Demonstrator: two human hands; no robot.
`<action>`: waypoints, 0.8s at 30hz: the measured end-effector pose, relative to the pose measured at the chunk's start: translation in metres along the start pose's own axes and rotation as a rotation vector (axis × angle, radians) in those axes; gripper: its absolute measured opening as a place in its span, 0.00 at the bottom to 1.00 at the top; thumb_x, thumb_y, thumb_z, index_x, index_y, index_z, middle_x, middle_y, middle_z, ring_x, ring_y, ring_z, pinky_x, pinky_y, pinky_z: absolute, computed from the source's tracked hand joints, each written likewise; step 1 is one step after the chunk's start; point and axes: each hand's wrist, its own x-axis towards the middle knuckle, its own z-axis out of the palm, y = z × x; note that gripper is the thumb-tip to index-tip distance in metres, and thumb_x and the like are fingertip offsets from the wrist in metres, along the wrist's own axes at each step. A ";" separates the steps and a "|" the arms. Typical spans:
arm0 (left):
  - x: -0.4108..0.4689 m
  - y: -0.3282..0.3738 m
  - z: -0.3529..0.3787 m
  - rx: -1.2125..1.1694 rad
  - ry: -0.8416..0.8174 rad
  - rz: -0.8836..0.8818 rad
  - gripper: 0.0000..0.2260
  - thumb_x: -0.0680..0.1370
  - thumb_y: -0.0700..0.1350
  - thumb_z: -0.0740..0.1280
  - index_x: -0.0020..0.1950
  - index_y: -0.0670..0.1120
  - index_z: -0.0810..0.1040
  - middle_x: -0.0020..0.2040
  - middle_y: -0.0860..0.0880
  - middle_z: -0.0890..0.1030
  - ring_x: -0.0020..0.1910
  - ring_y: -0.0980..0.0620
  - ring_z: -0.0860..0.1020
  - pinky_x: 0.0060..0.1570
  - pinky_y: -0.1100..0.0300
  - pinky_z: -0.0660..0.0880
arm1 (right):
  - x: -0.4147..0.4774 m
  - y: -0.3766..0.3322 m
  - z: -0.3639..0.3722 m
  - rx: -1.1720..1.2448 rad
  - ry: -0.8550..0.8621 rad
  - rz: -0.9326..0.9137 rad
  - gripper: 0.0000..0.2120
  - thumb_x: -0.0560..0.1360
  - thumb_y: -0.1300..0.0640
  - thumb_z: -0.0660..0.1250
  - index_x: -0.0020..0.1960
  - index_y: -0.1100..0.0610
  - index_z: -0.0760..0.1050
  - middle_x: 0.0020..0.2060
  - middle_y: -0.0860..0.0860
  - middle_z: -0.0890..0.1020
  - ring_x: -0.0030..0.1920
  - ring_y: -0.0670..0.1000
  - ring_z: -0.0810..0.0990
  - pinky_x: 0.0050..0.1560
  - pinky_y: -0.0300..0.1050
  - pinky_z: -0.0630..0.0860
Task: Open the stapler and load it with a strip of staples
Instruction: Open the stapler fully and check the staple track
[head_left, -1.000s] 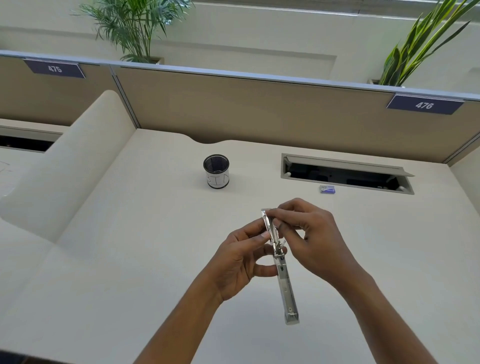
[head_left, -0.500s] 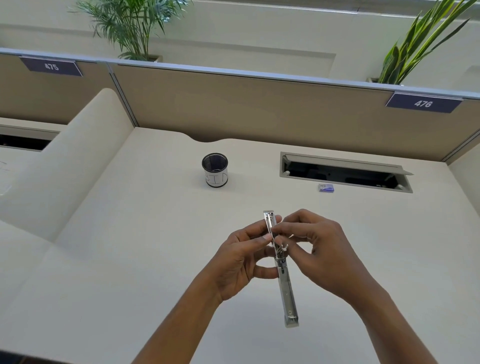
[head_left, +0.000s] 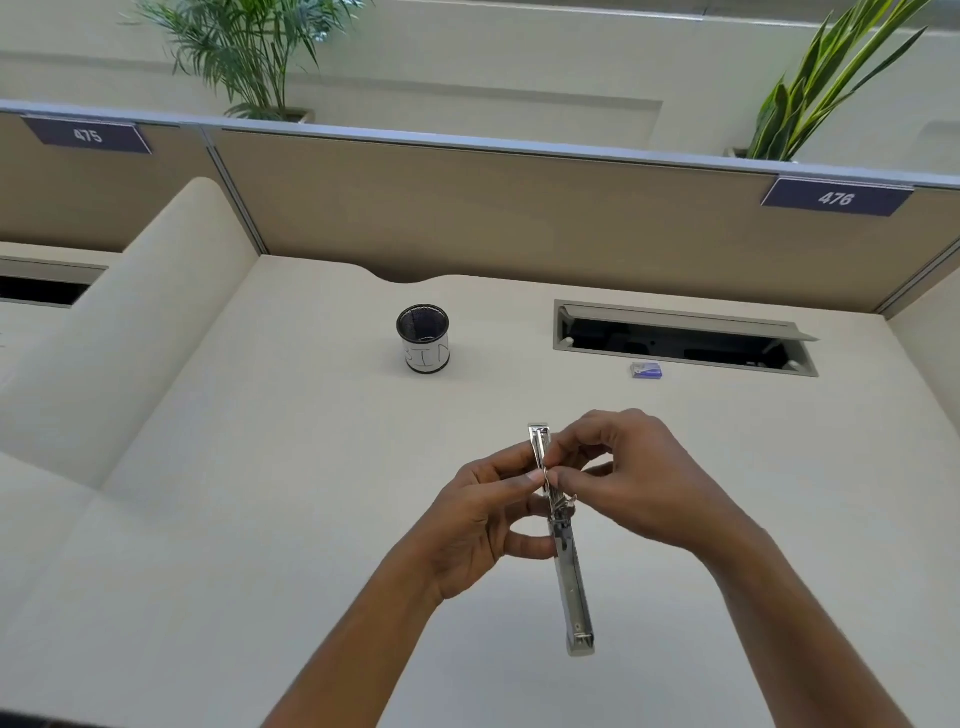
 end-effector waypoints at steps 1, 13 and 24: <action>0.000 0.000 0.000 0.002 0.003 -0.001 0.15 0.83 0.38 0.63 0.68 0.46 0.80 0.52 0.47 0.82 0.48 0.49 0.80 0.41 0.53 0.84 | 0.001 0.000 0.000 -0.031 -0.015 0.002 0.04 0.72 0.59 0.76 0.42 0.51 0.84 0.40 0.45 0.85 0.43 0.43 0.85 0.43 0.34 0.81; 0.004 -0.002 -0.001 0.027 0.035 0.006 0.14 0.83 0.40 0.64 0.67 0.46 0.81 0.51 0.47 0.82 0.46 0.51 0.81 0.46 0.50 0.83 | 0.000 0.002 0.003 -0.176 -0.030 -0.069 0.05 0.77 0.59 0.70 0.44 0.51 0.80 0.45 0.43 0.79 0.47 0.43 0.81 0.50 0.43 0.81; 0.016 0.001 -0.001 0.018 0.137 -0.012 0.10 0.82 0.40 0.66 0.63 0.44 0.79 0.54 0.43 0.86 0.45 0.47 0.82 0.48 0.50 0.83 | 0.016 0.024 0.013 -0.018 0.250 -0.329 0.06 0.79 0.67 0.67 0.50 0.56 0.76 0.54 0.48 0.81 0.49 0.47 0.83 0.42 0.44 0.84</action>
